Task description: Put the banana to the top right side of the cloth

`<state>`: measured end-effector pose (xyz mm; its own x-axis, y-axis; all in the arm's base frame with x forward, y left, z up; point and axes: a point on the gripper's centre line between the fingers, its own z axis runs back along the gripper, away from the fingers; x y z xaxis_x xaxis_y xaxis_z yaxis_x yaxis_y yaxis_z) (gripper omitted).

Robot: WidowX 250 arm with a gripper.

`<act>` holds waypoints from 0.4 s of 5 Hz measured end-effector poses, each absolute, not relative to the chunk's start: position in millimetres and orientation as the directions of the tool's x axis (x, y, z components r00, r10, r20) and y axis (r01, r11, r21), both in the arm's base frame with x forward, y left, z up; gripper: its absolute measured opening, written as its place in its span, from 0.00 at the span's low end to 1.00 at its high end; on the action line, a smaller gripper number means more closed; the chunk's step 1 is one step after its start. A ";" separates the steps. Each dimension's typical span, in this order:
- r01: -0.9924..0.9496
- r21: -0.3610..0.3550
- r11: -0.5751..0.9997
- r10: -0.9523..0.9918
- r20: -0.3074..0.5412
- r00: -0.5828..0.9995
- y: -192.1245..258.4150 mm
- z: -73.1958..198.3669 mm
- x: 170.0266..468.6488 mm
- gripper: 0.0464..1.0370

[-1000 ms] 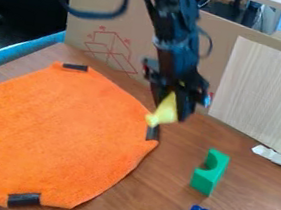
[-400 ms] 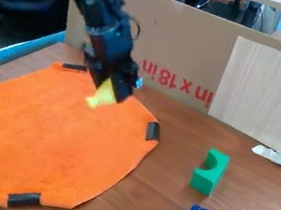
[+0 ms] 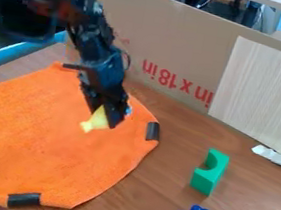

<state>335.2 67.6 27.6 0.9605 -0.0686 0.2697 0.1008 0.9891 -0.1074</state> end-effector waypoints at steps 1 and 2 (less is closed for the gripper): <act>0.115 -0.096 0.989 -0.086 0.262 0.961 68.8 15.6 338.8 0.49; 0.151 -0.073 0.986 -0.130 0.235 0.963 69.9 1.8 337.6 0.54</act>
<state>337.6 69.9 1.8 0.9631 -0.1301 0.2355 0.1510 0.9859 -0.0726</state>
